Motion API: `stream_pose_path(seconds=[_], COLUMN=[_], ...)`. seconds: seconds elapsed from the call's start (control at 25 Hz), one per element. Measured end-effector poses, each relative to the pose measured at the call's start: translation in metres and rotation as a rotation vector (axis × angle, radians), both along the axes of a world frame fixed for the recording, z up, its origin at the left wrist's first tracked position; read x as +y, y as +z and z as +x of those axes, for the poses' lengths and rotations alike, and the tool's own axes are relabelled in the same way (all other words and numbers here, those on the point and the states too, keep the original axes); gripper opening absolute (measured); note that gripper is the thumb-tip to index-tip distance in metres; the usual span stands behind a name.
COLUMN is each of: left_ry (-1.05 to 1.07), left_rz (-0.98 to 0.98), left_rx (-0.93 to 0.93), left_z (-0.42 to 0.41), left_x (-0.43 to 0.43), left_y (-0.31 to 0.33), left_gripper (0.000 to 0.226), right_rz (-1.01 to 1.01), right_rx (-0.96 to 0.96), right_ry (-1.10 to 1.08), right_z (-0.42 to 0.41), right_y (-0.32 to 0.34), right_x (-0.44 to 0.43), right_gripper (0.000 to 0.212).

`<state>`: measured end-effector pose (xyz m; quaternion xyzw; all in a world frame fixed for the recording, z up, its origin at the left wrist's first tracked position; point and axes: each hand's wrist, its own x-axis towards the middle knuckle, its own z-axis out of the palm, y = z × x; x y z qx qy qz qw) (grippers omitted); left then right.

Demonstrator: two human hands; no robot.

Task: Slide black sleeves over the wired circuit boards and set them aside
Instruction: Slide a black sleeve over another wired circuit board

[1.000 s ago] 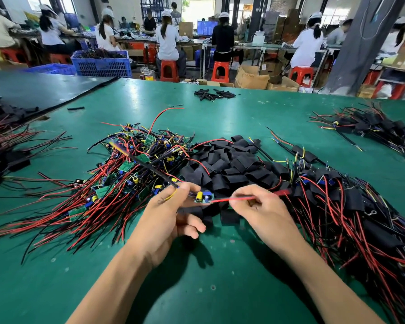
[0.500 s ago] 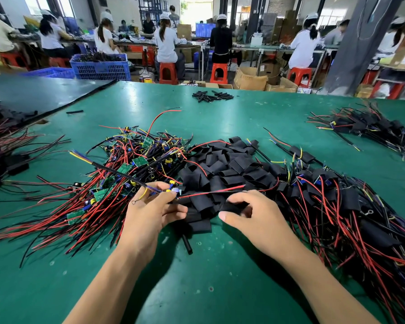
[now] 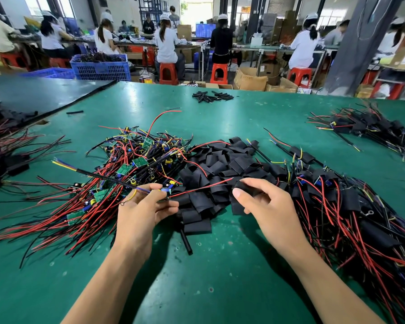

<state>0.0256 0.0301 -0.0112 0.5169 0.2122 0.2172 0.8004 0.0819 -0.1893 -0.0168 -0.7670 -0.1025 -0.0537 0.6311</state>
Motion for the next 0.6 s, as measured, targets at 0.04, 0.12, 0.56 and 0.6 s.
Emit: stream_pose_path(seconds=[0.04,0.12,0.56,0.6], left_ry=[0.002,0.003,0.004,0.004], left_rz=[-0.006,-0.012,0.006,0.012], left_rx=[0.0,0.004,0.007,0.006], left_z=[0.0001,0.0002,0.0011,0.0009], left_x=[0.0006,0.0019,0.0044,0.0043], left_y=[-0.0004,-0.0011,-0.0039,-0.004], left_gripper=[0.016,0.016,0.016,0.016], right_rz=[0.022,0.044,0.092,0.098], right_rx=[0.009,0.022,0.026,0.031], right_ry=[0.023,0.058,0.084,0.086], right_z=[0.0,-0.0006,-0.003,-0.0034], right_y=[0.0008,0.0025,0.0039,0.0042], right_x=[-0.0001,-0.0005,0.0,0.0004], right_gripper=[0.015,0.016,0.018,0.017])
